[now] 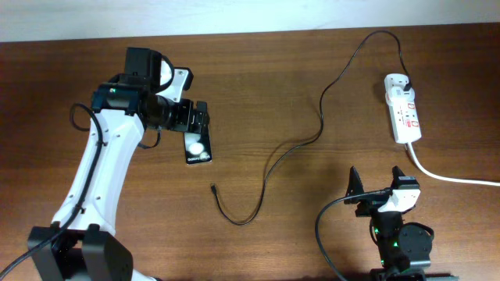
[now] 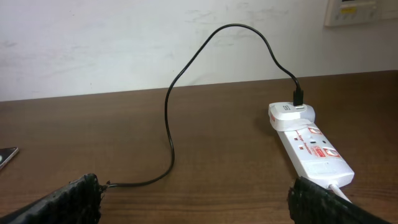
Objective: Plug charger to phone and switch on socket
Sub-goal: 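Move the left gripper over the black phone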
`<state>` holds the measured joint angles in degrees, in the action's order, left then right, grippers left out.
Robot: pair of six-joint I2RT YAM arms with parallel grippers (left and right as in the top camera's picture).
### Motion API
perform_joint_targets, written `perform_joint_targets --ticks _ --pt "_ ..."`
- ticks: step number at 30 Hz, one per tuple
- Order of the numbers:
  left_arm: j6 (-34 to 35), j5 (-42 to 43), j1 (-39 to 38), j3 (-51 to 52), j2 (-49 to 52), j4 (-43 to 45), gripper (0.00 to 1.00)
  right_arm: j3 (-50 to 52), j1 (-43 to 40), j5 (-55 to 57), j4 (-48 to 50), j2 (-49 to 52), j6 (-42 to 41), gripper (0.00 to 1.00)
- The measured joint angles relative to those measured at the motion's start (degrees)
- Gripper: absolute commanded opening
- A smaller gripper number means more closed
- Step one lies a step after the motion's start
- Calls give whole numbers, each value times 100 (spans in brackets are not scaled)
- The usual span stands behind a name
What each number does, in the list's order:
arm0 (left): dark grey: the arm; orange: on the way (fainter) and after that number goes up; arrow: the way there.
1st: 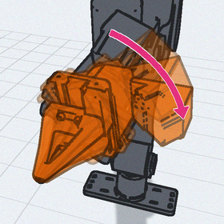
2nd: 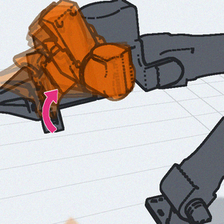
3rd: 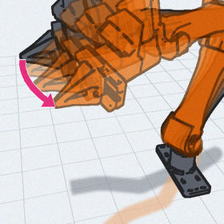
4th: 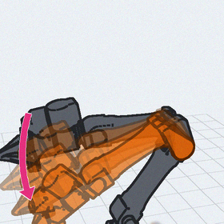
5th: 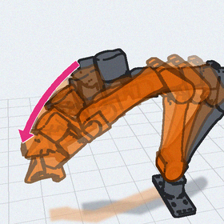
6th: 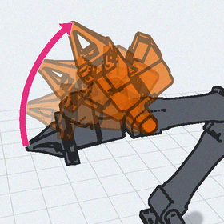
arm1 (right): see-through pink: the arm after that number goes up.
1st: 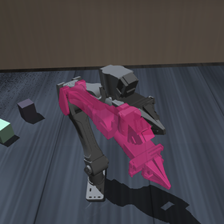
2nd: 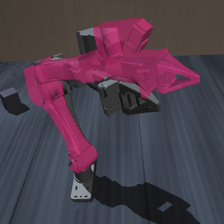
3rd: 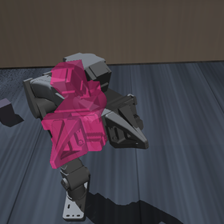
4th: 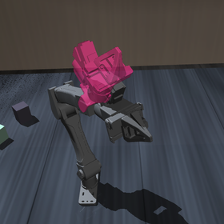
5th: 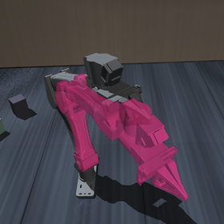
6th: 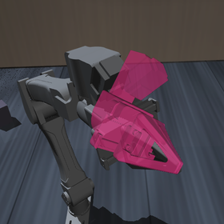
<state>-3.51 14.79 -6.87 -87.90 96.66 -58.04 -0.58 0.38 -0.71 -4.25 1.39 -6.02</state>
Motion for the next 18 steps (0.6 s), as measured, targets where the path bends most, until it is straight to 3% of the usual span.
perform_joint_targets --ticks 18 --pt "0 2 0 0 44 81 99 0 0 -2 0 0 -2 99"
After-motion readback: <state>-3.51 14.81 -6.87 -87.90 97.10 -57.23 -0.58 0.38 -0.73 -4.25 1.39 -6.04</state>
